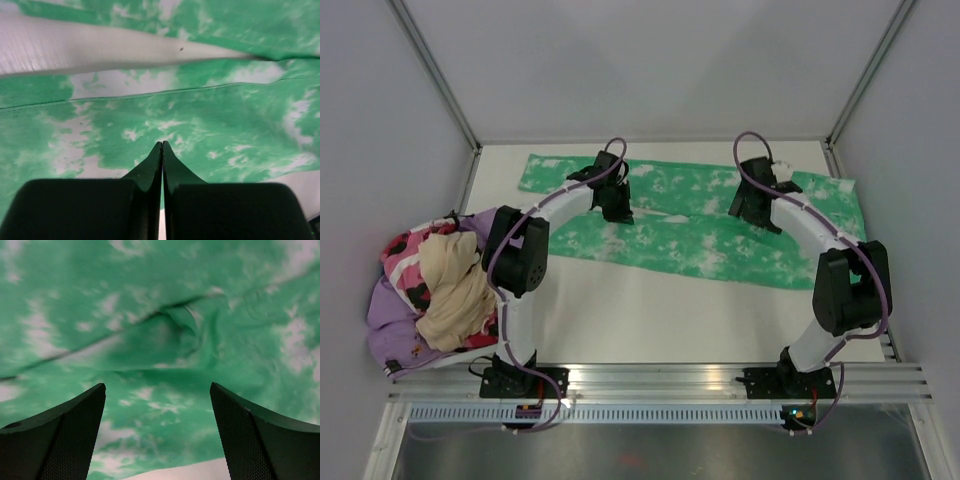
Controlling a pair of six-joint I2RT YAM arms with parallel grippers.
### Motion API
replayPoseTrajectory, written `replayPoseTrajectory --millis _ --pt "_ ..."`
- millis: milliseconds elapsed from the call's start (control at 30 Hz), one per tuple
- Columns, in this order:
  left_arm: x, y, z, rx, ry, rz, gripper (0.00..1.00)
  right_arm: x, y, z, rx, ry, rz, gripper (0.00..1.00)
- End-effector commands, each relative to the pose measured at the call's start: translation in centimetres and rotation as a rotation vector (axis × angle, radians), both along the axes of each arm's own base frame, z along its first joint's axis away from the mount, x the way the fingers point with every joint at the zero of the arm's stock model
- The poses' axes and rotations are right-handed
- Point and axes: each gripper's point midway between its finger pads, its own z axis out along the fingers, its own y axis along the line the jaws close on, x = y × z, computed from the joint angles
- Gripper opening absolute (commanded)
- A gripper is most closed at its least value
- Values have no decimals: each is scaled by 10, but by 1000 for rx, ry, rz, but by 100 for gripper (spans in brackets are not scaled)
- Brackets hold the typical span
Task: Fold and stack the trousers
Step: Flatten the trousers out
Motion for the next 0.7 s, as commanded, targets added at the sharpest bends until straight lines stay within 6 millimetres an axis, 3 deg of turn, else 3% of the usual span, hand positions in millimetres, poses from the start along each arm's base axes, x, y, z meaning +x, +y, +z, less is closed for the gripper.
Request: replayPoseTrajectory --millis 0,67,100,167,200,300,500,667 --pt "-9 10 -25 78 55 -52 2 -58 -30 -32 -88 111 -161 92" --pt "-12 19 -33 125 73 -34 2 -62 -26 -40 -45 96 -164 92" --pt "-14 23 -37 145 79 -27 2 -74 -28 -57 -45 127 -169 92" --pt "-18 31 -38 181 78 -24 2 -76 -25 -72 -17 110 -172 91" --pt "-22 35 -43 197 89 -25 2 -87 -26 -86 -16 138 -172 91" --pt "-30 45 -52 237 113 -23 2 -98 -20 -105 12 185 -152 90" --pt "-43 76 -73 394 201 58 2 -119 -22 -124 5 238 -122 90" --pt "-60 98 -72 507 255 58 2 -143 -7 -139 105 283 -107 88"
